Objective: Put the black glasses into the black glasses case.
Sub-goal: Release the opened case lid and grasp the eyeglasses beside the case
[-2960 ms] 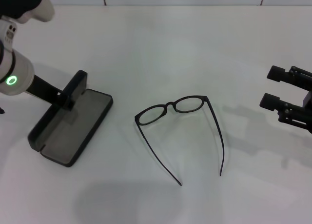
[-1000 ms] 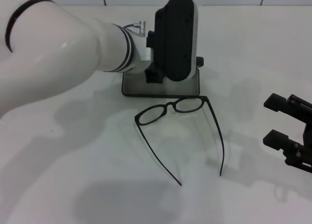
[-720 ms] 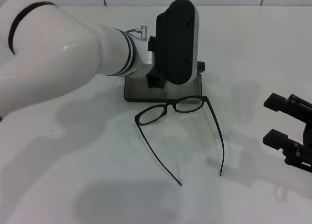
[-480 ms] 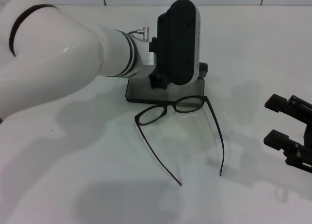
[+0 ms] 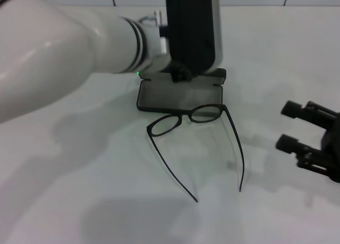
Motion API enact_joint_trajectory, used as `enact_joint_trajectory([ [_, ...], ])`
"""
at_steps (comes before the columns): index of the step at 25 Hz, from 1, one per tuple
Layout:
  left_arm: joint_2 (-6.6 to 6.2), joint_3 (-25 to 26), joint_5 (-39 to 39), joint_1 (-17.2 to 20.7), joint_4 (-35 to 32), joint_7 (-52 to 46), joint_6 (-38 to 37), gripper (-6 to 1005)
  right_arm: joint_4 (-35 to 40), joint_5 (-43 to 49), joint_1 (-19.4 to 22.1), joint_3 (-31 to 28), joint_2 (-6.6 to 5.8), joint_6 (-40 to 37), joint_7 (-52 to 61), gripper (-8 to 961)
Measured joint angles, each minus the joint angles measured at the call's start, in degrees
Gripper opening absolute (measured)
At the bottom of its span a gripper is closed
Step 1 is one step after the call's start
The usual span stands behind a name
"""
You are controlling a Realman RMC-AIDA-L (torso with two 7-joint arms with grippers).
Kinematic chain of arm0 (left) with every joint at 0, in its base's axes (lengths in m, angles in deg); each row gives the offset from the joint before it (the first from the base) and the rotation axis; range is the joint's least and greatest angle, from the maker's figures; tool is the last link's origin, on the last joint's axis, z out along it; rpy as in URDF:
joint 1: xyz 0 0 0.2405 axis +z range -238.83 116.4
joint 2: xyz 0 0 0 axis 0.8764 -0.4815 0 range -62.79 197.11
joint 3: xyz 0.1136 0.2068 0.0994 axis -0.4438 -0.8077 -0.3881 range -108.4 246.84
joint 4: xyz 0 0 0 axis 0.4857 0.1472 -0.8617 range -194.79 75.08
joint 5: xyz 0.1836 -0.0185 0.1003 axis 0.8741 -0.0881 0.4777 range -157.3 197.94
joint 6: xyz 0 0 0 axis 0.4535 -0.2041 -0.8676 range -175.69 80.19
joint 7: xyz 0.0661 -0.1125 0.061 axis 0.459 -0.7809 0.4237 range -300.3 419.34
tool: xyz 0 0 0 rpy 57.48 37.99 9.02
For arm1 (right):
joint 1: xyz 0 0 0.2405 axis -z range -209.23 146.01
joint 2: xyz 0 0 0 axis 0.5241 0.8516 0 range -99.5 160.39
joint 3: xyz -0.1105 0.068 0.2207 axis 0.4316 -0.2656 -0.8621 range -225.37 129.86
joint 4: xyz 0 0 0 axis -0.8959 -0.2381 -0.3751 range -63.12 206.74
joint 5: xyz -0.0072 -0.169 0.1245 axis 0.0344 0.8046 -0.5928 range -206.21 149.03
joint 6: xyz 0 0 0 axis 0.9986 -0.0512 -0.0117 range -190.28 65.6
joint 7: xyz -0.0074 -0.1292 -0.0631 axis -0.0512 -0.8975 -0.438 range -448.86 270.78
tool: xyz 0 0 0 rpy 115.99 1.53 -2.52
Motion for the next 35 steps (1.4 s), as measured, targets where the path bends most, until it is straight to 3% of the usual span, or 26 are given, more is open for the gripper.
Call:
enact_joint_trajectory([
  [5,0.12,3.24,-1.15,6.10,-11.42,-5.39,0.74,468,7.94,6.33,-1.25,0.04,-0.56,6.79,6.53,671],
  [7,0.09,5.26,-3.79,9.14,-16.05,-8.94,2.19,461,20.23,15.06,-3.53,0.03,-0.35,11.25,16.72,666],
  [10,0.04,8.64,-10.21,12.51,-19.88,-11.50,3.69,450,29.73,23.91,-7.52,0.03,-0.38,12.57,27.14,657],
  [11,-0.09,13.47,-23.93,16.21,-21.31,-10.08,4.91,447,31.70,26.47,-9.31,0.03,-0.62,12.54,29.78,654],
  [16,-0.04,18.13,-42.11,23.30,-18.18,1.30,6.88,291,33.21,36.35,-19.56,0.03,-1.91,11.05,36.26,628],
  [18,-0.04,20.32,-53.00,27.82,-15.12,8.95,6.71,237,32.15,41.75,-24.46,0.08,-1.29,11.23,37.38,597],
  [19,-0.02,21.31,-58.52,29.69,-13.44,13.08,6.09,214,31.54,46.54,-28.03,0.12,-0.30,11.52,37.64,582],
  [23,-0.16,26.12,-73.79,33.38,-5.25,27.19,-2.82,121,30.65,51.70,-32.80,2.72,0.80,13.21,38.39,553],
  [24,-0.19,27.97,-75.26,33.23,-2.94,29.38,-6.50,98,30.65,51.70,-32.80,2.72,0.80,13.21,38.39,554],
  [27,-0.35,33.84,-76.70,31.20,5.11,34.28,-18.84,104,27.39,53.08,-38.99,12.95,0.76,19.99,40.98,552],
  [30,-0.64,42.97,-76.31,26.32,18.75,39.65,-34.95,109,25.56,54.27,-41.50,16.72,1.10,23.84,41.92,546],
  [32,-0.86,48.74,-75.82,23.82,27.77,41.97,-40.66,109,23.77,54.61,-43.50,18.79,1.26,26.43,42.54,543],
  [35,-1.46,53.55,-74.69,21.90,36.19,45.60,-45.10,109,21.02,54.28,-45.99,19.92,1.27,27.84,42.62,538],
])
